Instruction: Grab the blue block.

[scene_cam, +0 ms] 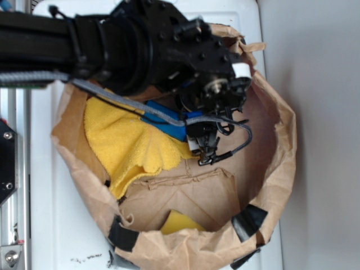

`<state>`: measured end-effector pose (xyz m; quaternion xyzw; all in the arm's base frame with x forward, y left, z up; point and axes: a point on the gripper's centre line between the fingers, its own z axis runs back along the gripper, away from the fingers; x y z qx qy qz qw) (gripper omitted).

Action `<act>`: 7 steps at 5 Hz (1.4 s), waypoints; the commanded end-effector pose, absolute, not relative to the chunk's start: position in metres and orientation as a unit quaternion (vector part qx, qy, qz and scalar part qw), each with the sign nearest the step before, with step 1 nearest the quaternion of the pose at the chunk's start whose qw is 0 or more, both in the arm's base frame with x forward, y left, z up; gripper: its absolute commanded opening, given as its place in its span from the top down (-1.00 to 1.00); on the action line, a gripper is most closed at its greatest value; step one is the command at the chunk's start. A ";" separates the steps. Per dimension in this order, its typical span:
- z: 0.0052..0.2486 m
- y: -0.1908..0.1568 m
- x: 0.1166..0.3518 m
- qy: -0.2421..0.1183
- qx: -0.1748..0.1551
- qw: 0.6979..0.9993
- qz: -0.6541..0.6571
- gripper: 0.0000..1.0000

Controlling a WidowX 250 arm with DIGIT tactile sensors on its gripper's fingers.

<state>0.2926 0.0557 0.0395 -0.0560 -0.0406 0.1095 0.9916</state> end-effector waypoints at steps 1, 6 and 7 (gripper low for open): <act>0.091 0.075 0.282 -0.076 -0.093 0.989 0.081 -1.00; 0.028 0.058 0.265 -0.070 -0.041 0.996 0.021 -1.00; 0.027 0.058 0.271 -0.071 -0.034 0.996 0.037 1.00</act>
